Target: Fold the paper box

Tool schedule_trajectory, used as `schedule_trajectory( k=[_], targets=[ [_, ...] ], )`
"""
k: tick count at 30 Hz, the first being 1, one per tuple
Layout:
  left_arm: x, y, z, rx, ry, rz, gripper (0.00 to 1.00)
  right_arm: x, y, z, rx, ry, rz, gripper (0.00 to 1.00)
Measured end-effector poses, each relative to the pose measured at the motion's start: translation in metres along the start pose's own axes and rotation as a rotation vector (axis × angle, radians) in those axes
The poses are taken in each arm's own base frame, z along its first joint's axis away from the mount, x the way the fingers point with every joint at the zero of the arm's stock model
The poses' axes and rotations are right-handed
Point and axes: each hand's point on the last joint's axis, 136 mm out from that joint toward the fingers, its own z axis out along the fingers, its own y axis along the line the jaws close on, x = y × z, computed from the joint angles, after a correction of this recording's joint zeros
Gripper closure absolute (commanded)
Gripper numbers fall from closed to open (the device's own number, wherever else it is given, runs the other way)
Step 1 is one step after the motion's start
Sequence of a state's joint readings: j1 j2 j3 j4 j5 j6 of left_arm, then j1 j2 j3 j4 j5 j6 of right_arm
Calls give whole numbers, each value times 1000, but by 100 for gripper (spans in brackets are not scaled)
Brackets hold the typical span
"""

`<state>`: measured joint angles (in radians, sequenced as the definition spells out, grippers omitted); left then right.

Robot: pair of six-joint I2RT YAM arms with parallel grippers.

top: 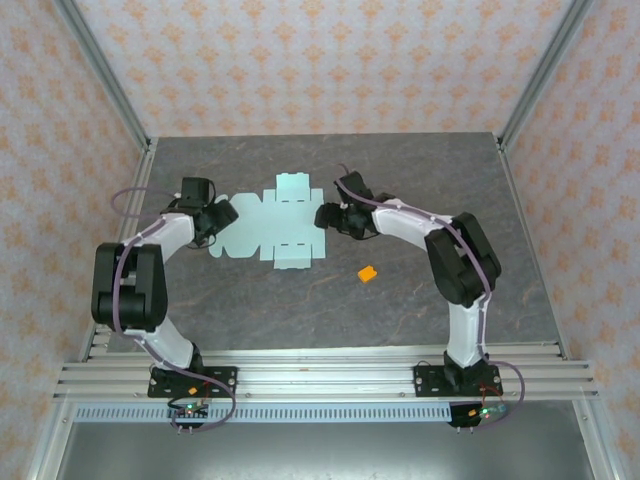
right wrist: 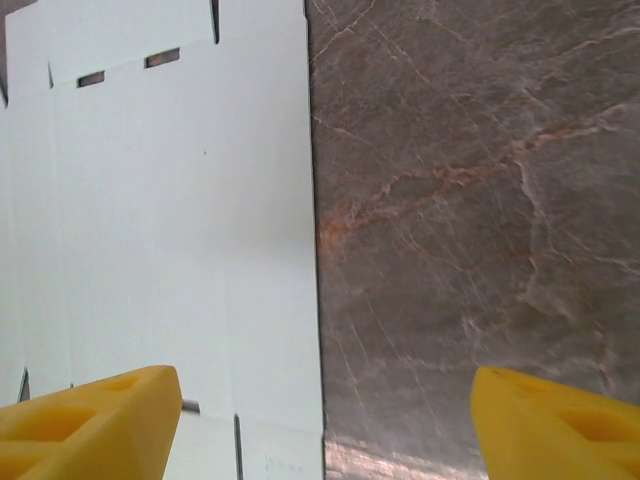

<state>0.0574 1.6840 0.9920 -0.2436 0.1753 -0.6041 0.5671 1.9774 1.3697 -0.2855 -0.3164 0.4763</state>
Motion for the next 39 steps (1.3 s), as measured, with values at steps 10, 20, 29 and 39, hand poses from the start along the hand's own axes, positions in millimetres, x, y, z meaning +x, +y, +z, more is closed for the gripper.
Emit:
schedule_trajectory(
  k=[10,20,29,39],
  targets=[
    [2,10,27,-47,64,-8,16,-8,12,37,-21,29,73,32],
    [6,9,28,7,46,-15,18,-13,31,48,-91,43,157,38],
    [6,10,27,51,27,-26,18,-17,37,48,-135,55,190,39],
    [6,9,26,73,25,-38,18,-34,40,47,-230,24,177,43]
  ],
)
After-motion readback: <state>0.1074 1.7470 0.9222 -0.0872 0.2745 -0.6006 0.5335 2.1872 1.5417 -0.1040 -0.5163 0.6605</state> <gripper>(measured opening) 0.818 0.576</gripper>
